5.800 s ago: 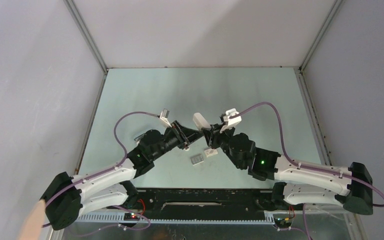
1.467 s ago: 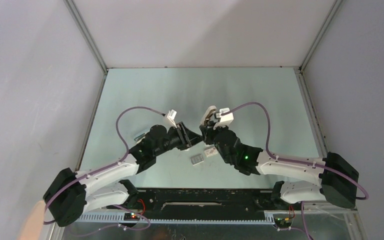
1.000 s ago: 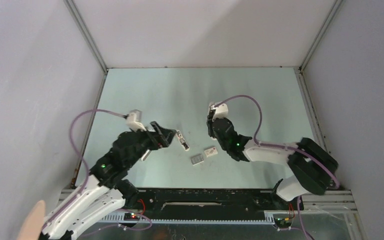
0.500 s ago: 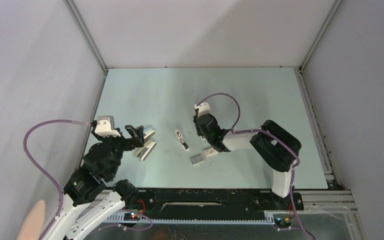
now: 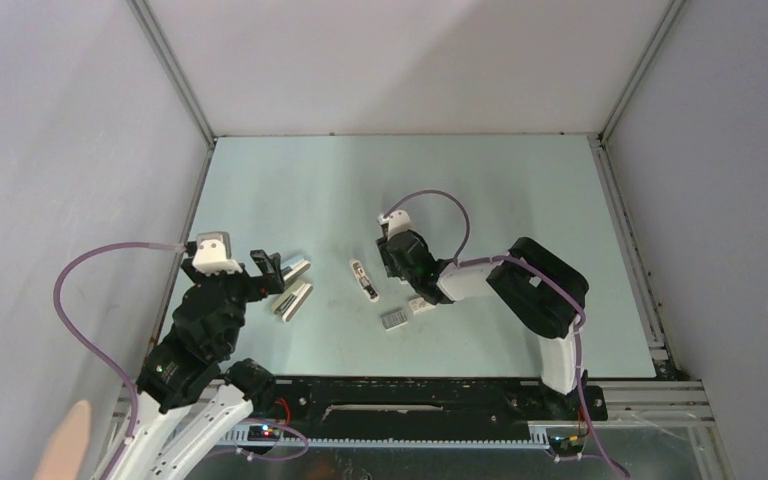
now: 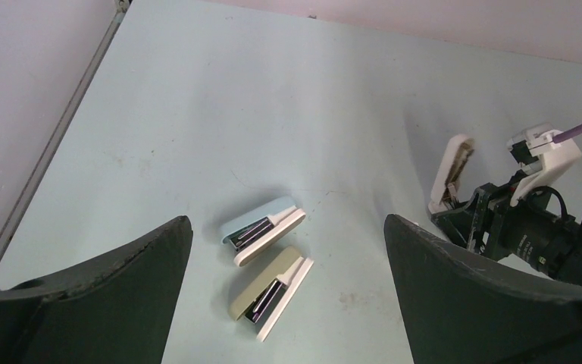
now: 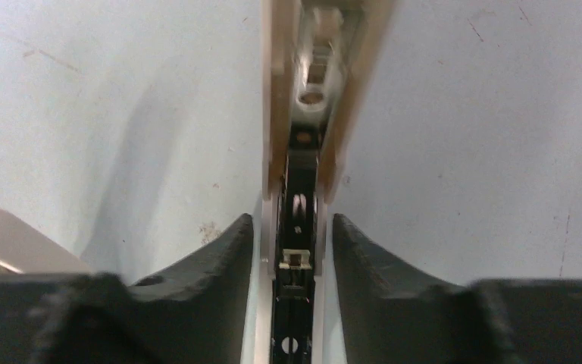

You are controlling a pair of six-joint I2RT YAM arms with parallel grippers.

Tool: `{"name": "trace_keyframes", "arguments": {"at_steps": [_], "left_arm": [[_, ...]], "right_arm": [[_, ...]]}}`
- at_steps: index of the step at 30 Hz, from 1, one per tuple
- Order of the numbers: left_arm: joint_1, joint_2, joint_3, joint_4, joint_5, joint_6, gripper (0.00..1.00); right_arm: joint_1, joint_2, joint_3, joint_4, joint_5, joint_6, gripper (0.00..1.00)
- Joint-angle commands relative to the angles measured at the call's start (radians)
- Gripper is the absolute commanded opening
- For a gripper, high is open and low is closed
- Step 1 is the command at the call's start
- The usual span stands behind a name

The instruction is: Load the staples into the stapler

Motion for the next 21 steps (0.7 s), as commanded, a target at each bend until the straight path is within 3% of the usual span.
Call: {"name": "trace_keyframes", "arguments": {"at_steps": [1, 5, 9, 14, 21], "left_arm": [[0.034, -0.003, -0.005, 0.031, 0.046, 0.021, 1.00], [0.047, -0.003, -0.005, 0.031, 0.052, 0.019, 1.00], [0.057, -0.002, -0.006, 0.030, 0.059, 0.017, 1.00], [0.064, -0.008, -0.004, 0.026, 0.063, 0.015, 1.00], [0.067, -0.025, -0.005, 0.027, 0.078, 0.011, 1.00]], "right_arm": [[0.015, -0.030, 0.036, -0.027, 0.000, -0.007, 0.50], [0.038, -0.085, 0.036, -0.089, 0.029, -0.011, 0.61], [0.067, -0.174, 0.036, -0.198, 0.076, 0.006, 0.66], [0.102, -0.300, 0.036, -0.409, 0.099, 0.090, 0.67], [0.141, -0.436, 0.037, -0.738, -0.010, 0.280, 0.58]]}}
